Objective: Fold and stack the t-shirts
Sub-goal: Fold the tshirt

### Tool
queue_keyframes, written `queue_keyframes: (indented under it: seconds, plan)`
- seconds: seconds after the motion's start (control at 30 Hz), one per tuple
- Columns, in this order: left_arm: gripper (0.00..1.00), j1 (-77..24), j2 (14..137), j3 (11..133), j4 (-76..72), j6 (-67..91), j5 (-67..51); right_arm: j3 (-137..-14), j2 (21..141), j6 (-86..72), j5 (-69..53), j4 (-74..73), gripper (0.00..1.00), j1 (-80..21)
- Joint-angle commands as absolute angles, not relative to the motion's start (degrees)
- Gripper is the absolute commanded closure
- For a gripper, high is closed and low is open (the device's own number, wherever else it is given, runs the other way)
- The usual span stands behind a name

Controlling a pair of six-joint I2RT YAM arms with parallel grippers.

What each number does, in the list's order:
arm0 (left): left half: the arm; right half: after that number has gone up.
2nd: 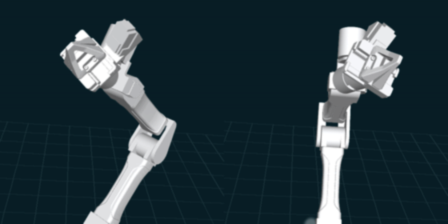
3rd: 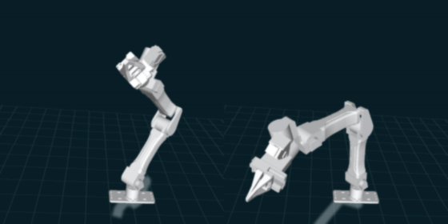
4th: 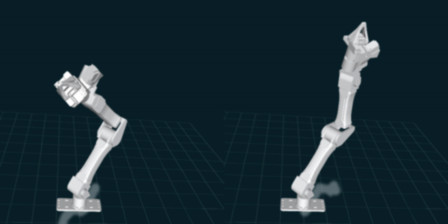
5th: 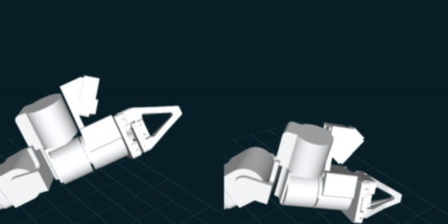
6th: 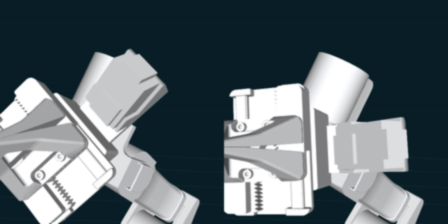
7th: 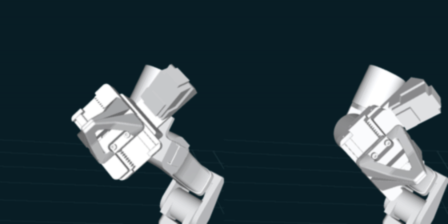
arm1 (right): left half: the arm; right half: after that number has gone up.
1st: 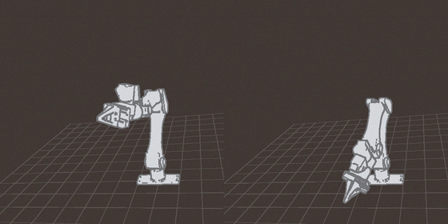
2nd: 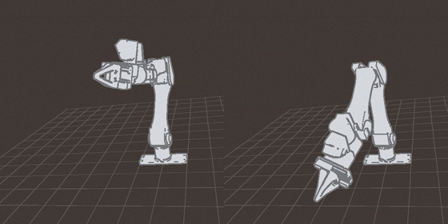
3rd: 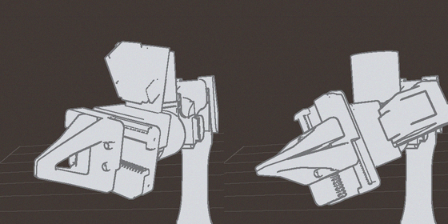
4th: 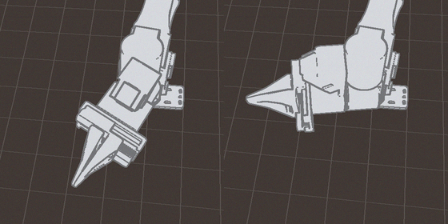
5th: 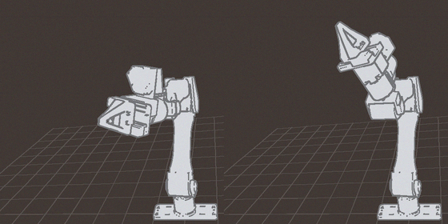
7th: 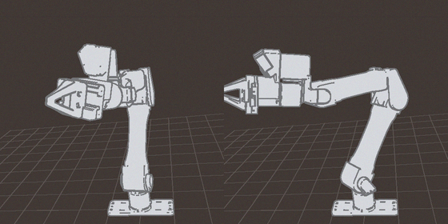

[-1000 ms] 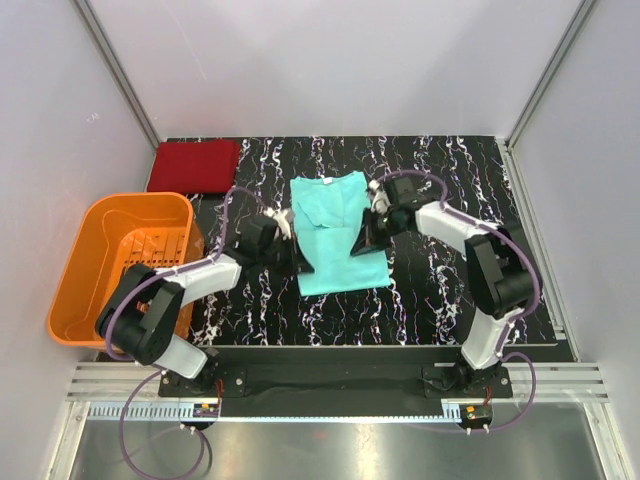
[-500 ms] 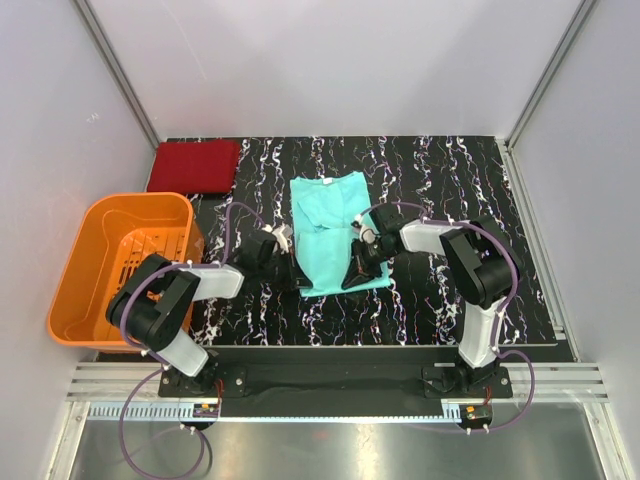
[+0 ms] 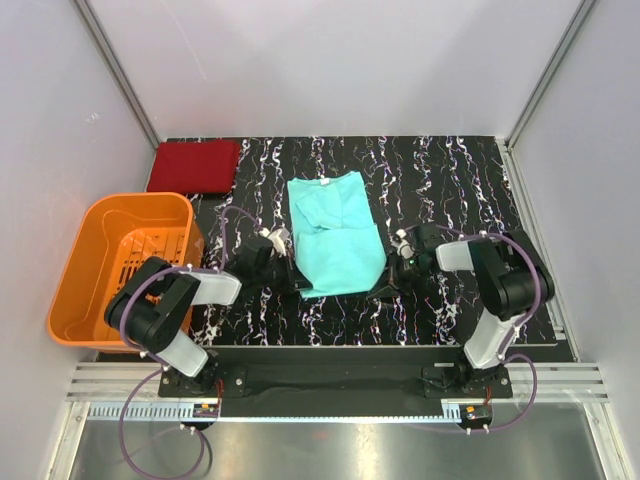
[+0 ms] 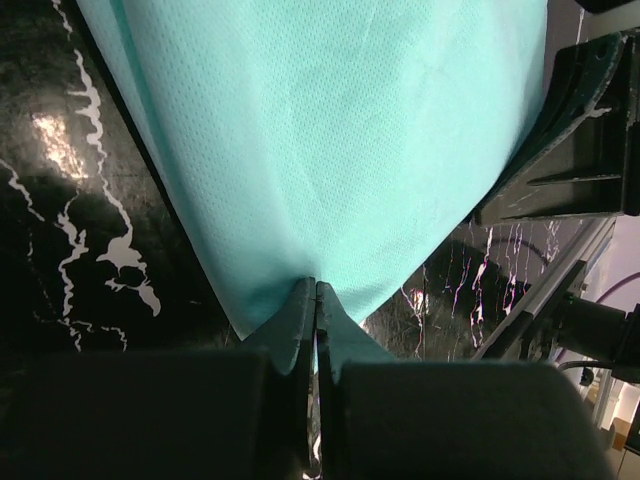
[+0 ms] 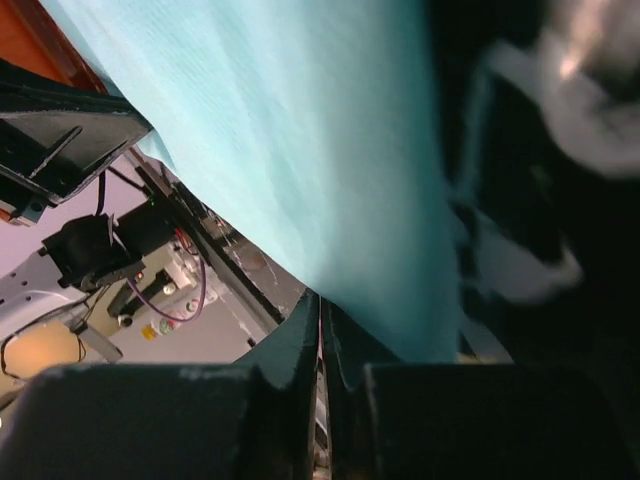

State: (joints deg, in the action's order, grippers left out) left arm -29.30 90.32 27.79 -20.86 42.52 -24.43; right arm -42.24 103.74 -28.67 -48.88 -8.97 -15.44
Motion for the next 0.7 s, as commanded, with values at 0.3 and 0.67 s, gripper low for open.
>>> queue_keyframes:
  seconds: [0.3, 0.67]
  plan:
    - [0.73, -28.1, 75.3, 37.0, -4.9, 35.8, -27.2, -51.0, 91.0, -27.5, -42.5, -14.7, 0.76, -13.6]
    - [1.0, -20.4, 105.3, 73.9, 1.7, 32.4, -34.0, -73.1, 108.1, -31.5, -45.2, -14.2, 0.71, -13.5]
